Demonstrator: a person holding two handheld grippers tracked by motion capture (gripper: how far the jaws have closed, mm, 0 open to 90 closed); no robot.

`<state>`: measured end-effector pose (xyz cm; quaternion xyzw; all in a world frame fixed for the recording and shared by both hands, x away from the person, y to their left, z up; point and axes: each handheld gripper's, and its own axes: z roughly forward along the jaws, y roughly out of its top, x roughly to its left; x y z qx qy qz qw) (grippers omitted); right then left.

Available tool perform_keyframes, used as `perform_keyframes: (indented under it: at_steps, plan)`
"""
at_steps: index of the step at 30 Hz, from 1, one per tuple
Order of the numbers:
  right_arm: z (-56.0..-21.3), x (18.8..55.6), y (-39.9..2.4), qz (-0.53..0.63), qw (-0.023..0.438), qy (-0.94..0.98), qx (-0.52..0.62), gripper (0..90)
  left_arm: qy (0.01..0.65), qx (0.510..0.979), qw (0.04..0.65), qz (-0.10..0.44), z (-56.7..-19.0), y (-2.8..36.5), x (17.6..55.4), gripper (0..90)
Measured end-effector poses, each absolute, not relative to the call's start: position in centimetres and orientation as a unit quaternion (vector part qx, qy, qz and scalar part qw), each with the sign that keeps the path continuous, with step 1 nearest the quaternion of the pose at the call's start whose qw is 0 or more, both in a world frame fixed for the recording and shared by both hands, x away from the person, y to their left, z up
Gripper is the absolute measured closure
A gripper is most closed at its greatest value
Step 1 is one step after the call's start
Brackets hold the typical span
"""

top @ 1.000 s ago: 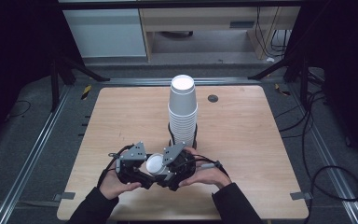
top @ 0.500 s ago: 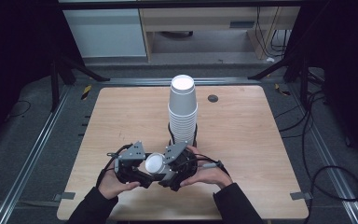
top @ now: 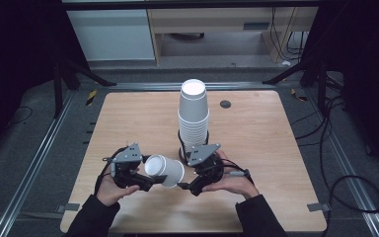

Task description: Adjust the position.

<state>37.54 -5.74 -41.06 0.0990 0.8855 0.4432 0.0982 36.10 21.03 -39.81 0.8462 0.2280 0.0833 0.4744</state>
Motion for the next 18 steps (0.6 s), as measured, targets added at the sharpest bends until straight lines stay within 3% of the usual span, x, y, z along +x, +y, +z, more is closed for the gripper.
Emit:
perform_keyframes:
  at_steps: [10, 18]
  plan:
    - [-41.5, 37.1, -8.2, 0.457, 0.100, 0.873, 0.139, 5.1, 0.225, 0.814, 0.528, 0.087, -39.3, 21.5, 36.0, 22.3]
    - [-41.6, 37.0, -8.3, 0.489, 0.075, 0.857, 0.143, 5.0, 0.215, 0.790, 0.571, 0.062, -39.0, 21.7, 36.0, 22.3]
